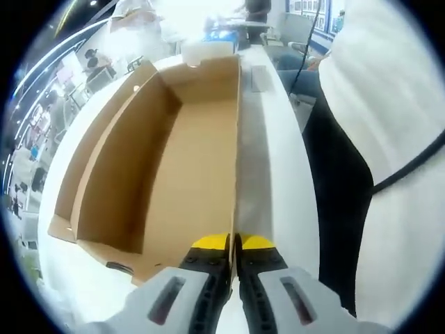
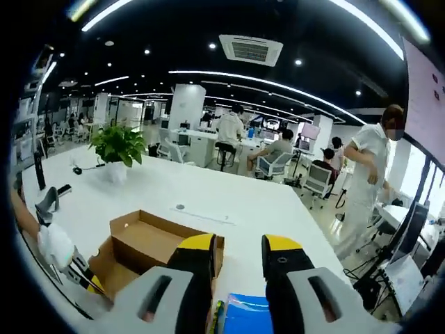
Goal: Operate the shoe box by opening the lid, removing the specified soft item, and placing it in the target area until the item is outside and the box remains undamaged.
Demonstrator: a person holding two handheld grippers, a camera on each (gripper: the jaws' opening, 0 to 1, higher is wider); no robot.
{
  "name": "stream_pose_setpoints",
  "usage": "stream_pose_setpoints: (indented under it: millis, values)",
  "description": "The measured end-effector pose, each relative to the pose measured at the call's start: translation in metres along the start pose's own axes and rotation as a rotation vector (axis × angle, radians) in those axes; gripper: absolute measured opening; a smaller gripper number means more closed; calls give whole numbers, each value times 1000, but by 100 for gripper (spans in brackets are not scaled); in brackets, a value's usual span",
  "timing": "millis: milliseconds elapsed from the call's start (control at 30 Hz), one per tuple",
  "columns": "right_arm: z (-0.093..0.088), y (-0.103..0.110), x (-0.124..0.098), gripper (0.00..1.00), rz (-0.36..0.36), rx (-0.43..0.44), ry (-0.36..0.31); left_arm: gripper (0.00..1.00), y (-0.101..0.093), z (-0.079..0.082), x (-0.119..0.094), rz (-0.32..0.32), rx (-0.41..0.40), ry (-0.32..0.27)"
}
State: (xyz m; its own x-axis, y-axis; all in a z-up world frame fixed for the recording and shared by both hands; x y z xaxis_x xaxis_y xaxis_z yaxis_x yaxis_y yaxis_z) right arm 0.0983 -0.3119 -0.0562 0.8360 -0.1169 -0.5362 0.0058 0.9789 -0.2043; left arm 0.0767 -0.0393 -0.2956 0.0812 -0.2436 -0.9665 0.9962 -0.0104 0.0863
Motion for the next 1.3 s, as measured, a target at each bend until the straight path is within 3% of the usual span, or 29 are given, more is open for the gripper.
stream_pose_setpoints:
  millis: [67,200,267,400,500,667,700,733,833,867,1000,1300]
  values:
    - [7,5,2,27,59,67,-14,3,0,-1,0,1,12,-4]
    - [16,4,4,28,56,104,-29,3,-1,-1,0,6,11,-14]
    - [12,1,8,31,-1,71,17,3,-1,-1,-1,11,15,-28]
    - [8,2,17,42,14,132,82,3,-1,-1,-1,7,19,-38]
    - [9,5,25,49,38,144,86,2,-2,-1,-1,6,27,-49]
    - [11,9,37,42,47,161,133,2,-3,0,-2,6,26,-64]
    - [8,5,38,38,-15,134,163,2,-3,0,-2,6,26,-63]
    - [8,5,40,37,-30,110,167,2,-3,0,-2,7,26,-63]
    - [-3,2,50,37,-78,53,301,2,-3,0,-2,7,27,-61]
    - [-2,2,55,37,-68,72,284,2,-3,0,-2,6,28,-61]
    - [-4,3,66,36,-29,106,330,2,-3,0,-2,10,25,-63]
    - [-9,11,83,28,6,84,386,2,-2,0,-1,7,25,-64]
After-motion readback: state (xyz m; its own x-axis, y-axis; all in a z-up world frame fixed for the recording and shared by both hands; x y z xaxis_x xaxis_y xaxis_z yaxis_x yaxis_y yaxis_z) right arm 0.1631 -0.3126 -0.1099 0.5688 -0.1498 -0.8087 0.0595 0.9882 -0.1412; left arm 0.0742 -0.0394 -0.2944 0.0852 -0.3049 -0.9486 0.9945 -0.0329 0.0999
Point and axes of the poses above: the point that each gripper's makers call its tool centre point, and the gripper's own axes: x roughly forward along the fingers, y roughly to its left, z roughly out of its top, the point moved 5 cm from there along -x, roughly backward along the fingers, and after that the axes turned 15 degrees about y, right-handed, at the moved point
